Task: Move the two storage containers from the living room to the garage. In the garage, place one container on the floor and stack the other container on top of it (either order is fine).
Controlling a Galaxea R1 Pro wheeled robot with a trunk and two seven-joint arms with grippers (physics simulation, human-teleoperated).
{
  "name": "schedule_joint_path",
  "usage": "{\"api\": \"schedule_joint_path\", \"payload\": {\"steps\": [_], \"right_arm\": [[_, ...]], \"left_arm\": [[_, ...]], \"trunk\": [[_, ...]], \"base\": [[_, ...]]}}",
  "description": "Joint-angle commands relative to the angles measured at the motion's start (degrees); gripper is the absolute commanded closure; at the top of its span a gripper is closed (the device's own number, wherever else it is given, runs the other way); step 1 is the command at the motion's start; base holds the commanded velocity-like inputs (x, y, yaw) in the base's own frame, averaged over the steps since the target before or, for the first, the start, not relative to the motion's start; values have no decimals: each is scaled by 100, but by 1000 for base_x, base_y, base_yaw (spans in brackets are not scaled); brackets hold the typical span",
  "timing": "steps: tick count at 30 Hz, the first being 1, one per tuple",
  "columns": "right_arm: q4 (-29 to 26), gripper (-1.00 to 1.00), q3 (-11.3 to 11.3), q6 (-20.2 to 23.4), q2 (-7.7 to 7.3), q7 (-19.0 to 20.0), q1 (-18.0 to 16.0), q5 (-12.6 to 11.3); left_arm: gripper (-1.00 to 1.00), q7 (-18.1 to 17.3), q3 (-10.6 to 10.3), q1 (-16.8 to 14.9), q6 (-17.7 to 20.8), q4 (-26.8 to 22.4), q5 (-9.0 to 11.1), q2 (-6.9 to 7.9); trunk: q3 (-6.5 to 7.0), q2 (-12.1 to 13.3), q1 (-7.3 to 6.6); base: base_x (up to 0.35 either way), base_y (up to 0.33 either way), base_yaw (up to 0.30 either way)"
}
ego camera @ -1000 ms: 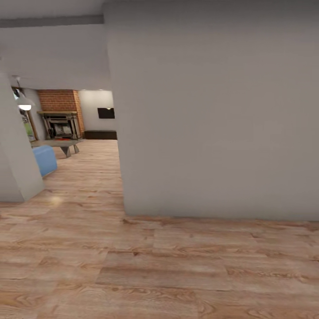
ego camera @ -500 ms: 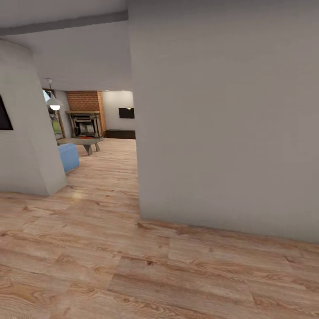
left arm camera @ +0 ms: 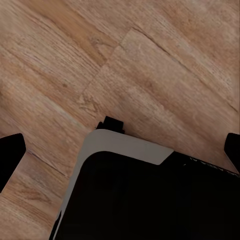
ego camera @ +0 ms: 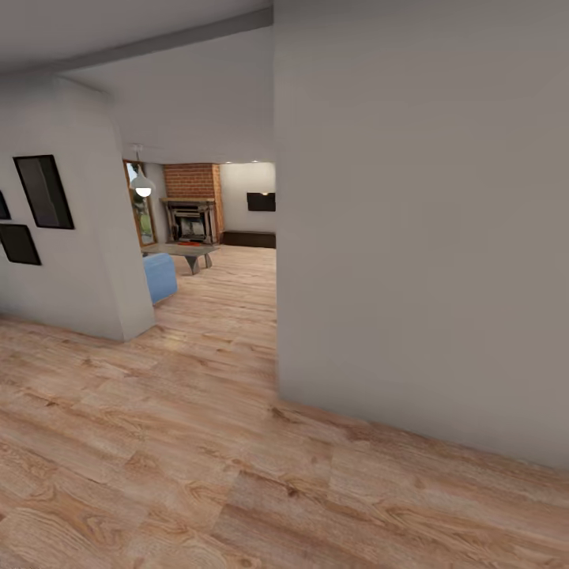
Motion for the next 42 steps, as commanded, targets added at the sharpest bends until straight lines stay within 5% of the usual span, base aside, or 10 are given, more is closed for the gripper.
{"api": "schedule_joint_path", "payload": {"steps": [1,42], "right_arm": [[17,-100,40,-30,0,-14,-8,8],[15,-100,42,-30,-2,-14,-8,35]], "left_arm": [[-100,11,-21,-5,-15,3,29,-2],[-100,11,-21,-4,-26,3,34,-3]], "trunk": [[-8,-5,4],[-8,-5,4]], "base": [[324,0,269],[324,0,269]]}}
